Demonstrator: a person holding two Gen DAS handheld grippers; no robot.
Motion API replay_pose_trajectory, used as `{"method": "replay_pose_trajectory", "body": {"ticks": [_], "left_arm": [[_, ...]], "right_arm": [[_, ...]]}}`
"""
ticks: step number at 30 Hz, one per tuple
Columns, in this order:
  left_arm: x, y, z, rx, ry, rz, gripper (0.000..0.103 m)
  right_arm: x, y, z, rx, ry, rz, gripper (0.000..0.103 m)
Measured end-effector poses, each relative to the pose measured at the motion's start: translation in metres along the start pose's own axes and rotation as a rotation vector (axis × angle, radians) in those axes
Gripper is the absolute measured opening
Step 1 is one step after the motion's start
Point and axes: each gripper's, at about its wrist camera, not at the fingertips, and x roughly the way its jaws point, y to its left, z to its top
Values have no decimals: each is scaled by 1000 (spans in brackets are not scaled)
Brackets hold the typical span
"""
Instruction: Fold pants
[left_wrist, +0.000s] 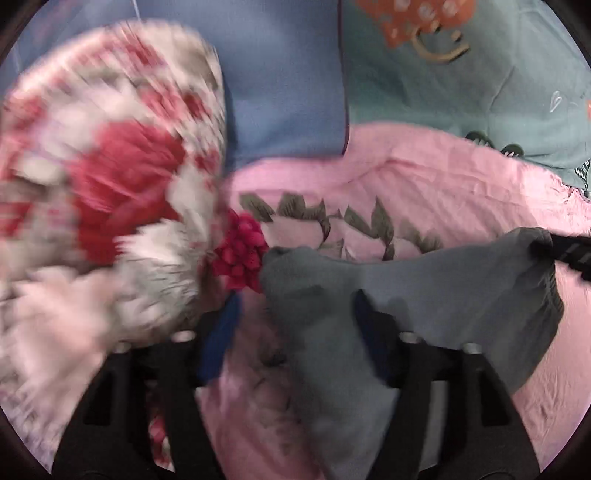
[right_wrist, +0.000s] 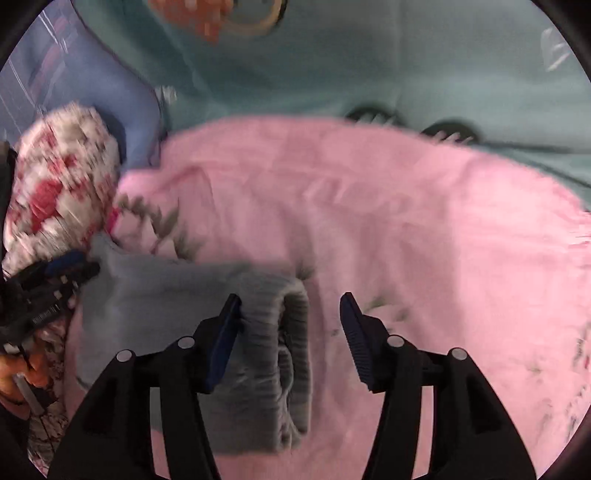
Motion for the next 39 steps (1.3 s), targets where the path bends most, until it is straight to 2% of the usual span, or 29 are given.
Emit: {"method": "replay_pose_trajectory", "body": {"ticks": [1, 2, 3, 5, 6, 8, 9, 10, 11, 13, 15, 17, 18, 20, 27, 32, 39], "left_arm": [[-14, -2, -2, 0, -43, 40, 90], [-28, -6, -4, -7, -83, 56, 90], [-41, -9, -7, -23, -110, 18, 90], [-49, -16, -14, -59, -103, -76, 90], [-44, -20, -22, -67, -77, -108, 90], [-20, -31, -38, -60, 4, -104, 90], [2, -35, -50, -68, 90, -103, 90], [19, -38, -61, -63, 164, -76, 94], [18, -40, -65, -60, 148, -57, 94], [-5, -41, -60, -77, 153, -37, 93], [-45, -40, -57, -107, 80, -38, 97], [-79, -44, -59, -104, 32, -8, 101], [-98, -46, -62, -98, 14, 4, 101], [-129, -46, -68, -89, -4, -3, 101], [-213, -58, -104, -89, -59, -11, 101], [-252, -58, -138, -81, -82, 2, 101], [-280, -49, -162, -105, -105, 12, 101]], "right_arm": [[-18, 4, -2, -5, -61, 22, 56], [-30, 12, -7, -32, -94, 66, 56], [-34, 18, -12, -52, -93, 110, 56], [-22, 26, -28, -61, -37, 187, 56], [-7, 28, -39, -62, 8, 181, 56], [32, 23, -62, -51, 145, 116, 55], [40, 19, -69, -47, 161, 122, 55], [33, 22, -71, -68, 128, 113, 54], [28, 28, -69, -73, 171, 90, 56], [3, 34, -67, -51, 174, 95, 58], [-37, 44, -70, -70, 86, 84, 69], [-72, 56, -82, -111, 9, 13, 95], [-87, 61, -87, -127, -19, -4, 97], [-114, 69, -98, -153, -55, -23, 98], [-169, 84, -141, -195, -78, -49, 98], [-191, 90, -171, -193, -78, -55, 98], [-209, 95, -194, -189, -93, -61, 98]]}}
